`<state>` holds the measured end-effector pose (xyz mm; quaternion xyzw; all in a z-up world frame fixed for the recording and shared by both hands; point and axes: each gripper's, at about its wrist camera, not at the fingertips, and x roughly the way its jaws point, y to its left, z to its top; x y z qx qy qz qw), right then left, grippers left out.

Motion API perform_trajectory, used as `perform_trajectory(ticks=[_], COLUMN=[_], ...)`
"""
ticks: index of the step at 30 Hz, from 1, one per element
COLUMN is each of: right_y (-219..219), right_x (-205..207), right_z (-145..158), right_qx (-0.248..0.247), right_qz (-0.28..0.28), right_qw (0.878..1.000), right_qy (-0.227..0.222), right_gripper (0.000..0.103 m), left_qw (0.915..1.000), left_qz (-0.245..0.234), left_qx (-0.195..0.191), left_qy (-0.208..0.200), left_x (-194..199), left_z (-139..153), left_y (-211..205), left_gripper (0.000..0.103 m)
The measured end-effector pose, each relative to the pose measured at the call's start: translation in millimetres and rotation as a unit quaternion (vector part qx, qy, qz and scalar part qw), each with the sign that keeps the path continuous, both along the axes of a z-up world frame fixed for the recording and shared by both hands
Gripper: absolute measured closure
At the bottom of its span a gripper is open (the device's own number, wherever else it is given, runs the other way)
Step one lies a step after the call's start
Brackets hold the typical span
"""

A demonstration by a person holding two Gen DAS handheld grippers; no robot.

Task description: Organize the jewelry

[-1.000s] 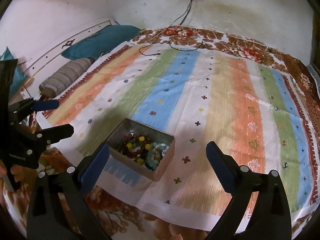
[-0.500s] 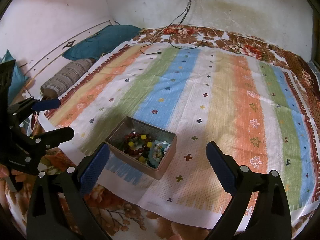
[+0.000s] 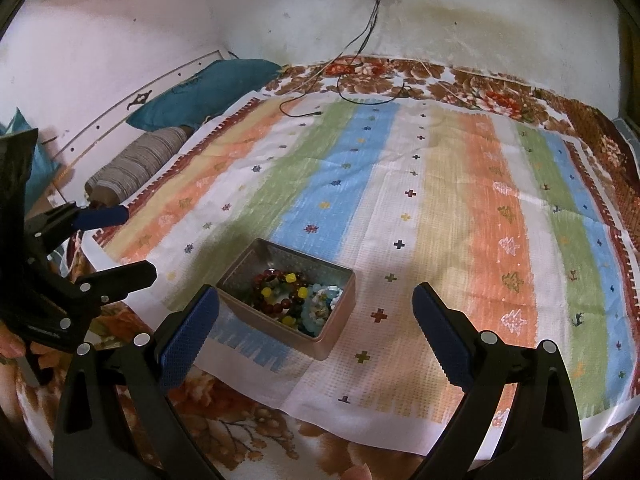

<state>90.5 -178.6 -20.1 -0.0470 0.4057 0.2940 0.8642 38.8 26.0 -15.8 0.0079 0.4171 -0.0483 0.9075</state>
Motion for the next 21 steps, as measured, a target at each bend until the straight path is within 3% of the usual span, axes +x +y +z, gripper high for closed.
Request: perform_trajectory(ticks=[9, 21], right_y=[-2.5, 0.3], right_x=[-5.0, -1.6], right_z=[4.7, -0.3], right_qx=[0.003, 0.007], right_qz=[-0.007, 0.01], right_qw=[1.0, 1.0], right_qy=[-0.013, 0.005], right_gripper=[0.005, 0.005], left_qw=[1.0, 0.9999], left_qz=[-0.006, -0.01], left_qx=[-0.005, -0.007], left_qy=[-0.004, -0.003], left_x=[-3.3, -4.3], left_z=[2.9, 3.6], left_y=[-5.0, -4.4], left_gripper=[0.006, 0.006])
